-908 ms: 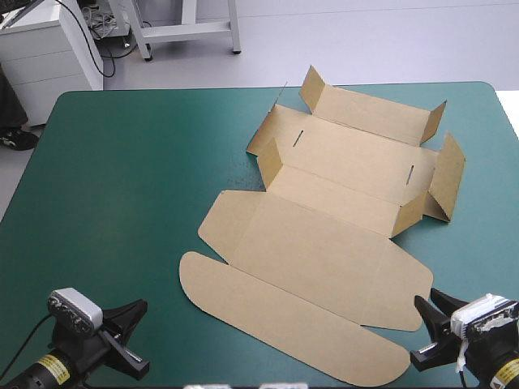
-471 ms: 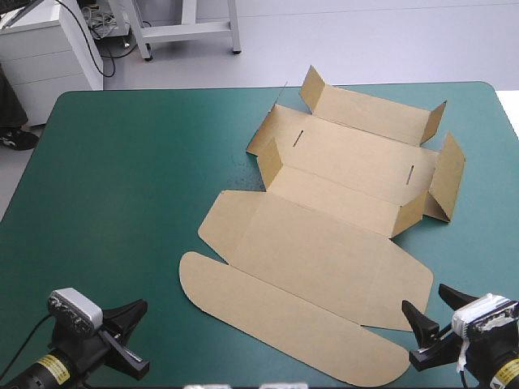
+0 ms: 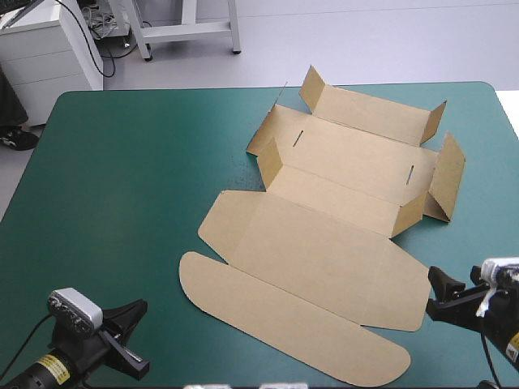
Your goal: Fold the box
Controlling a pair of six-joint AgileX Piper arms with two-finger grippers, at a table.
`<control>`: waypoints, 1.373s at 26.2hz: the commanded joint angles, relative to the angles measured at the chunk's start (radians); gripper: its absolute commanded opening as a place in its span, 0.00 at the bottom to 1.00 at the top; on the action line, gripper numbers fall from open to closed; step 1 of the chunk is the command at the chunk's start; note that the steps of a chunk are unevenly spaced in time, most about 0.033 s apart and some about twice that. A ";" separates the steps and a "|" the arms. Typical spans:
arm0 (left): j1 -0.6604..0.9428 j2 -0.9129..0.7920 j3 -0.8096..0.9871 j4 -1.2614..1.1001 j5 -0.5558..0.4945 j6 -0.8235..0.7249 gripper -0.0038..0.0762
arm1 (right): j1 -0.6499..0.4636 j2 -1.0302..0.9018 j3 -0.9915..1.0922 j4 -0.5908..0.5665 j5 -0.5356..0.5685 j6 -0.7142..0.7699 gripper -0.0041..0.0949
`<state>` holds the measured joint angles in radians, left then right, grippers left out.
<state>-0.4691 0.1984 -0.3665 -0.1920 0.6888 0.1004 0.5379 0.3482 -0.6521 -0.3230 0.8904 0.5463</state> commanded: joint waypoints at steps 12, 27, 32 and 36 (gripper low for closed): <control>-0.003 0.013 -0.026 -0.020 -0.070 -0.004 0.04 | 0.003 0.501 -0.412 -0.101 0.196 0.030 0.60; -0.003 0.013 -0.026 -0.020 -0.070 -0.002 0.04 | -0.325 0.848 -0.646 0.219 0.272 -0.307 0.52; -0.003 0.013 -0.026 -0.020 -0.070 -0.002 0.04 | -0.555 0.970 -0.647 0.484 0.267 -0.560 0.52; -0.003 0.013 -0.026 -0.020 -0.070 -0.002 0.04 | -0.585 1.078 -0.647 0.482 0.235 -0.589 0.52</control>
<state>-0.4691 0.1984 -0.3665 -0.1920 0.6888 0.1004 -0.0335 1.4143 -1.2671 0.1415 1.1713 -0.0188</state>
